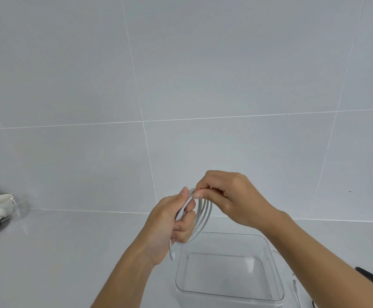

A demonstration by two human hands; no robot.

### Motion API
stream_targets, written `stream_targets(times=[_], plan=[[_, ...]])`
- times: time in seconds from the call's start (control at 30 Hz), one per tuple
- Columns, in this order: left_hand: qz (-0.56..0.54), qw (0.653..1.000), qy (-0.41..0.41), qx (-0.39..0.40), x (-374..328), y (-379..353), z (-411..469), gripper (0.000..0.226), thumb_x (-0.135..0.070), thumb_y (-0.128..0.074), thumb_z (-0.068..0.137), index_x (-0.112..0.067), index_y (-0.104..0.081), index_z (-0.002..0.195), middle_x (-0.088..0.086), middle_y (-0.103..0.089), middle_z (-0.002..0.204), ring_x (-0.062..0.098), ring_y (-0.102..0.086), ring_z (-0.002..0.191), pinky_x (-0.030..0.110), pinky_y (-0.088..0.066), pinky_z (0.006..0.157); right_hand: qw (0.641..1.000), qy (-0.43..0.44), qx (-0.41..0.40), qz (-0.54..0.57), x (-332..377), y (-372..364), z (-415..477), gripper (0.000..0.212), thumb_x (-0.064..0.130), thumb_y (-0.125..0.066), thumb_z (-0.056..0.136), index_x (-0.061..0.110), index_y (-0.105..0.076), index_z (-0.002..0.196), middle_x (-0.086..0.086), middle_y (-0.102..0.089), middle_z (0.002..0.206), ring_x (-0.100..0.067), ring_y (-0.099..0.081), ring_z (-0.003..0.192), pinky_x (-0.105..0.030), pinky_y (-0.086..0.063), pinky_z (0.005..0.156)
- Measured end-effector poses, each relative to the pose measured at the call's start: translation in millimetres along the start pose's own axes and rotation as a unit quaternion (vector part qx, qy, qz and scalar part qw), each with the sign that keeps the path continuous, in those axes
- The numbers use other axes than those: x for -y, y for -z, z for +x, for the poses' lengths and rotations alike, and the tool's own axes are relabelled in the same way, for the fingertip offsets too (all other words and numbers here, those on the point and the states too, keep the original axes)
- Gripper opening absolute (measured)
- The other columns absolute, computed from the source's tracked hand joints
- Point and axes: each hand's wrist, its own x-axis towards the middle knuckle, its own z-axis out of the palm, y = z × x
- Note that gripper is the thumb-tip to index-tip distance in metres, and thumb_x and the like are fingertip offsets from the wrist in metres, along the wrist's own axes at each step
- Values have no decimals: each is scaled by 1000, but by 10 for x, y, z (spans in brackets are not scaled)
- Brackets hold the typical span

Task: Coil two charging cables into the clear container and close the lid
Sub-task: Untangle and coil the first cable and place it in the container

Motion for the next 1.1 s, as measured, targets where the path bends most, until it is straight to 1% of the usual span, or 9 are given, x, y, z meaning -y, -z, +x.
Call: stream_targets(times=[0.1, 0.23, 0.5, 0.67, 0.8, 0.9, 0.93, 1.0, 1.1], plan=[[-12, 1000, 3, 1, 9, 11, -21, 41, -49, -43, 79, -17, -47, 55, -5, -19, 41, 9, -13, 38, 24, -11, 45, 999, -33, -11, 1, -37, 24, 5, 34, 51, -58, 78, 18, -63, 73, 21, -49, 62, -2, -46, 59, -16, -33, 56], [-46, 999, 5, 3, 2, 59, -50, 42, -47, -50, 80, -19, -44, 49, -8, -21, 38, 6, -15, 34, 24, -10, 45, 997, -63, -34, 7, -104, 85, 5, 25, 39, -69, 77, 16, -65, 70, 20, -52, 62, 0, -47, 58, -13, -32, 57], [-17, 999, 10, 39, -7, 103, -111, 45, -42, -51, 87, -20, -42, 49, -7, -20, 38, 7, -13, 35, 20, -12, 42, 986, -118, -107, -58, -304, 349, 98, 24, 35, -68, 79, 13, -63, 70, 15, -50, 60, -3, -46, 60, -25, -33, 55], [-52, 998, -6, 22, -21, 110, -80, 38, -44, -46, 77, -20, -41, 48, -9, -21, 37, 6, -14, 33, 22, -11, 43, 983, -135, -116, -50, -347, 350, 109, 23, 34, -68, 80, 14, -63, 69, 3, -58, 66, -9, -44, 57, -32, -38, 58], [-137, 990, -16, 4, -53, 201, -105, 38, -42, -51, 75, -20, -41, 47, -11, -20, 33, 5, -9, 31, 18, -13, 37, 969, -201, -138, 47, -465, 377, 50, 19, 25, -69, 81, 16, -62, 66, -1, -59, 68, -6, -42, 53, -14, -33, 52], [-250, 965, -26, 72, -73, 403, -110, 40, -43, -72, 71, -18, -48, 51, -9, -17, 37, 12, -8, 34, 20, -16, 35, 953, -251, -146, 84, -624, 418, -21, 17, 20, -70, 81, 15, -62, 67, -1, -59, 69, -15, -44, 60, -11, -35, 51], [-298, 945, -40, 131, -74, 494, -83, 35, -42, -67, 79, -16, -53, 59, -6, -21, 41, 14, -15, 36, 24, -20, 38, 951, -258, -151, 81, -679, 425, -45, 16, 19, -69, 81, 15, -62, 67, -1, -59, 68, -18, -46, 62, -10, -35, 51], [-380, 897, -47, 221, -103, 622, -51, 43, -38, -30, 100, -6, -56, 85, 2, -34, 55, 18, -30, 48, 29, -25, 51, 947, -265, -164, 74, -771, 435, -89, 15, 16, -68, 82, 14, -61, 69, -4, -60, 69, -14, -52, 63, -8, -37, 53], [-392, 897, -56, 196, -91, 771, -45, 58, -39, -6, 101, -2, -50, 99, 7, -38, 66, 20, -34, 58, 30, -23, 60, 951, -254, -162, 61, -833, 395, -139, 12, 12, -65, 84, 16, -61, 74, -6, -61, 69, -4, -53, 57, -10, -37, 52]])
